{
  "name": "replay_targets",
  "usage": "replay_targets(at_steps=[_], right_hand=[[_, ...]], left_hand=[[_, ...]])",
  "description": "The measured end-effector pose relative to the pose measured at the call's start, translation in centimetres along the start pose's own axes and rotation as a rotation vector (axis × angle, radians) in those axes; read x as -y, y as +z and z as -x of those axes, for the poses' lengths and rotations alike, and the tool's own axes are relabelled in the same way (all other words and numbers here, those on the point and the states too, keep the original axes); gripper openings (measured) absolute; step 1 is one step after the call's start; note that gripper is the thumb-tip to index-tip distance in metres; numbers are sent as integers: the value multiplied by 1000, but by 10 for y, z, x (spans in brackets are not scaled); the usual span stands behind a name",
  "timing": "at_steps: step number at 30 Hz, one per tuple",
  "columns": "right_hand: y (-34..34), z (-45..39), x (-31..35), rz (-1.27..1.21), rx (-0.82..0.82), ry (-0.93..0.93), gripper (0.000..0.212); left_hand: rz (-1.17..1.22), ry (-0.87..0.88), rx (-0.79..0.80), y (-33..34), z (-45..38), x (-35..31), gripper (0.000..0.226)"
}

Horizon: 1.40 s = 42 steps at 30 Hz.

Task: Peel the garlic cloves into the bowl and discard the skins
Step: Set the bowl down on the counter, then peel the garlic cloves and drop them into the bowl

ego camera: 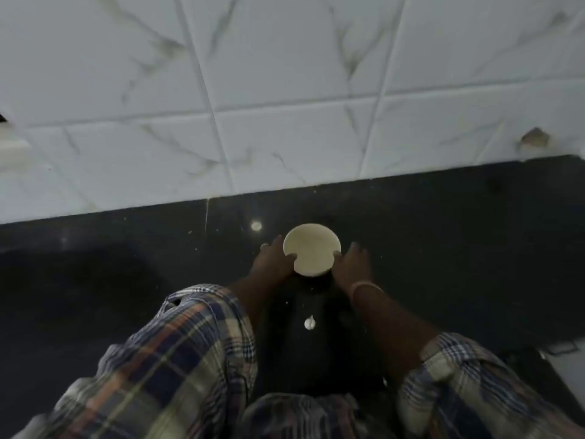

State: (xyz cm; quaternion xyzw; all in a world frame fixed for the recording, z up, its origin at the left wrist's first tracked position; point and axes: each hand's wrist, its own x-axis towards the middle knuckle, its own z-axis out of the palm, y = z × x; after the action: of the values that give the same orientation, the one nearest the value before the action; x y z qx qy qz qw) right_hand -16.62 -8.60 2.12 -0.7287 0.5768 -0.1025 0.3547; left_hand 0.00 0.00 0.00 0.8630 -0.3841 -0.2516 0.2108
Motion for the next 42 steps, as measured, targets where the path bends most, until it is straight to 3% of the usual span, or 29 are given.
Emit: replay_targets(at_steps=[4, 13, 18, 20, 21, 23, 26, 28, 33, 39, 42], right_hand=[[17, 0, -4, -128, 118, 14, 48], [41, 15, 8, -285, 109, -41, 42], [61, 46, -18, -110, 105, -82, 20], [67, 63, -37, 16, 174, -120, 22], [69, 71, -43, 63, 217, -125, 25], [73, 84, -52, 132, 257, -132, 30], [76, 87, -56, 122, 235, -171, 23], [74, 84, -55, 108, 235, -183, 19], [72, 78, -63, -119, 222, -144, 17], [56, 68, -67, -515, 341, -80, 18], [46, 63, -66, -623, 424, -64, 21]], left_hand=[[145, -86, 5, 8, -3, 7, 56], [324, -241, -81, 2, -1, 19, 47], [448, -393, -179, 3, 13, 20, 51], [541, -475, -214, 6, 23, 21, 53], [604, -486, -180, 9, 31, 20, 46], [600, -535, 102, 25, 45, 25, 20], [565, -431, 286, 49, 69, 28, 20], [664, -432, 315, 62, 77, 29, 19], [893, -528, 284, 64, 85, 25, 17], [1158, -568, 265, 64, 96, 19, 23], [1224, -553, 174, 67, 103, 11, 20]])
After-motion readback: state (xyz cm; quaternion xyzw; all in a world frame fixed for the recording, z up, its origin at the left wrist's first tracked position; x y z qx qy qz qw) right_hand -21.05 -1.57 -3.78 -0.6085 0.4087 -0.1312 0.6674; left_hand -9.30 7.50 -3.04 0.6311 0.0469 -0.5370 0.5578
